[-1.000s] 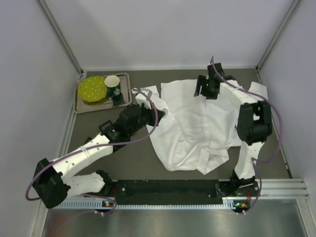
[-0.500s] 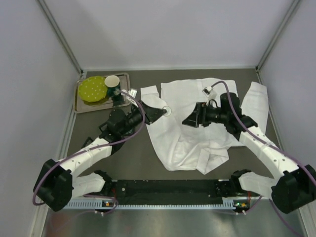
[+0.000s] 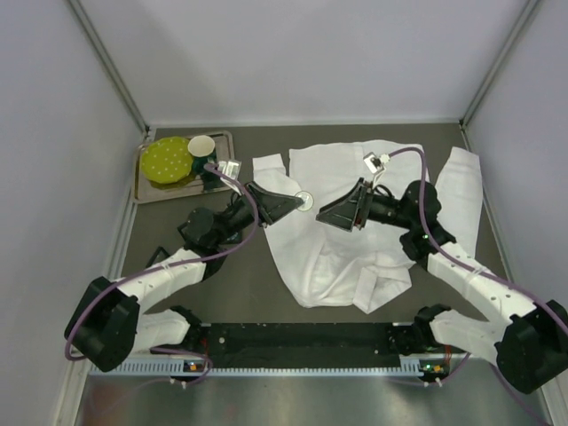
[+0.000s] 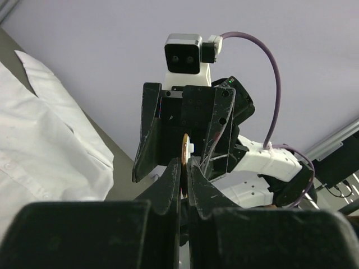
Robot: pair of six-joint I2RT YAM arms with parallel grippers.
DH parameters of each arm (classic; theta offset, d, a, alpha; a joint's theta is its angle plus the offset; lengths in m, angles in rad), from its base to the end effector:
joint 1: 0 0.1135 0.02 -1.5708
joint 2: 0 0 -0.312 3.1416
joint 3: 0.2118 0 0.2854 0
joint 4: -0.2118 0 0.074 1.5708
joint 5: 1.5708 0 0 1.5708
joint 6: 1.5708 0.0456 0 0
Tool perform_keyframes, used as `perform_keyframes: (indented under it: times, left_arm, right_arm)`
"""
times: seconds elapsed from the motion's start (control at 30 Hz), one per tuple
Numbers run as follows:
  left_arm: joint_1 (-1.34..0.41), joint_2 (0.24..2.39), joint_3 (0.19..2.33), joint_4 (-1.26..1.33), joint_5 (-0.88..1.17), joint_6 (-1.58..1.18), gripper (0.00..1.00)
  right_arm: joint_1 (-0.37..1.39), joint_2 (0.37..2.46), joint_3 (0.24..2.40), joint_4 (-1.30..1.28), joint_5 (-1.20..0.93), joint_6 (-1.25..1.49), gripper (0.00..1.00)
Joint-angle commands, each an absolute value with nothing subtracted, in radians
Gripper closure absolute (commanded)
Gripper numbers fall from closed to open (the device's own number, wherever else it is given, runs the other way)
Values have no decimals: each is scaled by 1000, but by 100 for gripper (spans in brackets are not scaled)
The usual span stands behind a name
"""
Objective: Remove the brooch from the garment
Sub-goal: Close the brooch.
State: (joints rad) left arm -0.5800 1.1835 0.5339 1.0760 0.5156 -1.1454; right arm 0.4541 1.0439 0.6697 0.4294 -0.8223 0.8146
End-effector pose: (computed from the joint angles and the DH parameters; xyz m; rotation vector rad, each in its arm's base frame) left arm 0.2086 -0.1636 0.3284 0.1496 1.4076 -1.7697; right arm 0.2097 0.1395 0.3428 -0.4422 1.7210 1.5775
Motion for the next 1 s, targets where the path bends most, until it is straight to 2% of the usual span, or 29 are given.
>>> perform_keyframes:
  times: [0.0, 0.3, 0.67, 0.97]
  left_arm:
    - [-575, 1190, 528, 1190, 548, -1186, 100]
    - [-575, 1186, 531, 1200, 569, -1187, 100]
    - [-575, 1177, 523, 1190, 569, -1193, 100]
    - [-575, 1173, 528, 1193, 577, -1195, 100]
  right_arm:
    - [503, 1054, 703, 583, -821, 841, 42]
    - [548, 1057, 716, 617, -729, 836, 57]
    - [549, 1078, 759, 614, -713, 851, 59]
    - [578, 1115, 758, 661, -713, 884, 74]
